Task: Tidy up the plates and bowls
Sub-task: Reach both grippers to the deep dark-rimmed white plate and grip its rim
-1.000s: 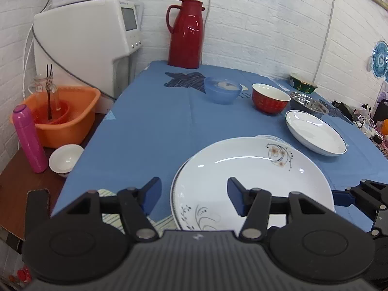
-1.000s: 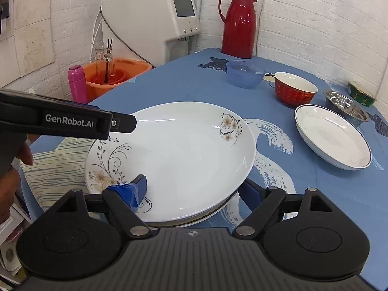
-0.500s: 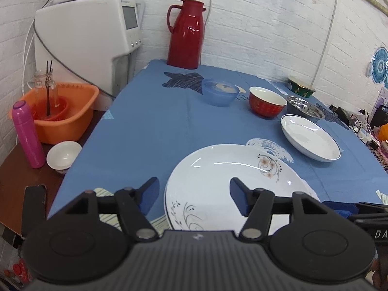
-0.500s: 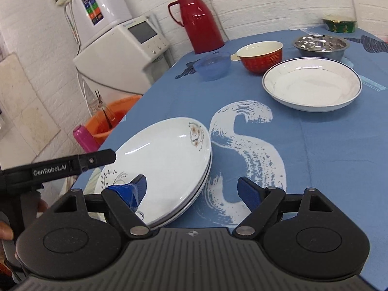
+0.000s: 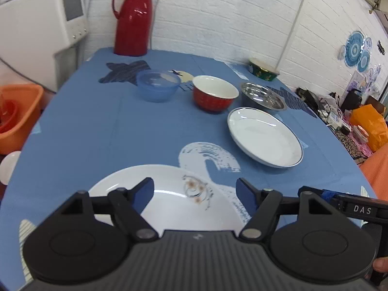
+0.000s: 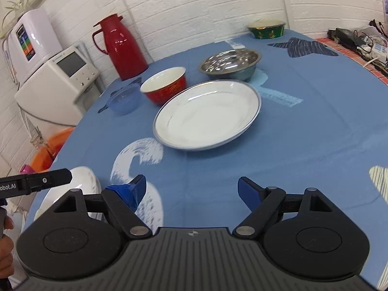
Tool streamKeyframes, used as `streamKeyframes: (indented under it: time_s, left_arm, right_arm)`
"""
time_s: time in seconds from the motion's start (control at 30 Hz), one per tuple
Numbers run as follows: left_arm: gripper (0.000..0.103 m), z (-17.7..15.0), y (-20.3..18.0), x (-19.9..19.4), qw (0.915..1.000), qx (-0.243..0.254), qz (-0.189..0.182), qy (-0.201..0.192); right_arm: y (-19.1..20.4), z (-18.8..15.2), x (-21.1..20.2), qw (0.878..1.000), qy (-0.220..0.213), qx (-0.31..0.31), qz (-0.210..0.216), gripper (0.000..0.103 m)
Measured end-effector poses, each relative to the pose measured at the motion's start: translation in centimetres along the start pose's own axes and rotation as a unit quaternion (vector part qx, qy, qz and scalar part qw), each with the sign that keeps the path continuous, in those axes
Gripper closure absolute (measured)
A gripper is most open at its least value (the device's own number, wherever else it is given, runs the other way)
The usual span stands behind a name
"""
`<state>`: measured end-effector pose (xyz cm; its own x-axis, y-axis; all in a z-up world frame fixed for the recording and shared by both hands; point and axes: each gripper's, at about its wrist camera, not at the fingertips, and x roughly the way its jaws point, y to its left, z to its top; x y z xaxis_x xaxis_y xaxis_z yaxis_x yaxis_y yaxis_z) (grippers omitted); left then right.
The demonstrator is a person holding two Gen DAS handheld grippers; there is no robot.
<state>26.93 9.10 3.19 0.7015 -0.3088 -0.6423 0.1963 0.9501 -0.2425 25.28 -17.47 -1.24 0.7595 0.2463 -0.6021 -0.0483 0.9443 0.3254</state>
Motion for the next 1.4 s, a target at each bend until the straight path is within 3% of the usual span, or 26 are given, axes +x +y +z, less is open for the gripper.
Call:
streamKeyframes:
  time_s: [0.13,0.27,0.47,0.73,0.9,1.07,1.23,1.27,1.33,1.37,1.4]
  left_arm:
    - [0.030,4.1,-1.9,4.7,0.9980,0.004,-0.039,0.049]
    - [0.030,7.8,-3.5,10.6,0.9942,-0.006,-0.050,0.095]
    - [0.030,9.6,-4.9,17.4,0.9860,-0.016,-0.043,0.160]
    - [0.031,9.6,-5.3,19.5,0.9852,-0.003,-0.037,0.168]
    - [0.031,9.5,-5.4,19.5,0.9864,0.001,-0.035,0.160]
    - [0.030,9.1,-5.8,19.2,0.9872,0.022,-0.030,0.155]
    - [0.031,8.9,-6.3,19.3,0.9874,0.040,-0.024,0.151]
    - [0.035,8.9,-6.5,19.4,0.9873,0.046,-0.022,0.151]
    - [0.064,9.0,-7.1,19.5,0.9869,0.066,-0.011,0.147]
    - [0.071,9.0,-7.3,19.5,0.9864,0.073,-0.003,0.147]
    - [0.071,9.0,-7.3,19.5,0.9863,0.073,-0.003,0.148]
  right_arm:
    - [-2.5,3.9,2.6,1.000,-0.014,-0.006,-0.023,0.033]
    - [-4.3,7.0,6.7,0.998,-0.001,-0.016,-0.062,0.033]
    - [-5.0,7.5,10.6,0.996,0.040,-0.037,-0.067,0.033]
    - [-4.6,6.6,10.9,0.991,0.030,-0.115,-0.062,0.028]
    - [-4.4,7.7,11.2,0.989,0.064,-0.121,-0.056,0.028]
    - [-3.0,7.1,11.6,0.981,0.076,-0.176,0.003,0.028]
    - [-3.7,7.6,11.5,0.987,0.069,-0.146,0.015,0.031]
    - [-3.7,7.6,11.4,0.988,0.068,-0.138,0.014,0.034]
    - [-3.6,7.6,11.4,0.988,0.065,-0.137,0.015,0.039]
    - [-3.4,7.6,11.4,0.987,0.066,-0.144,0.011,0.040]
    - [-3.2,7.4,11.3,0.986,0.068,-0.152,0.005,0.041]
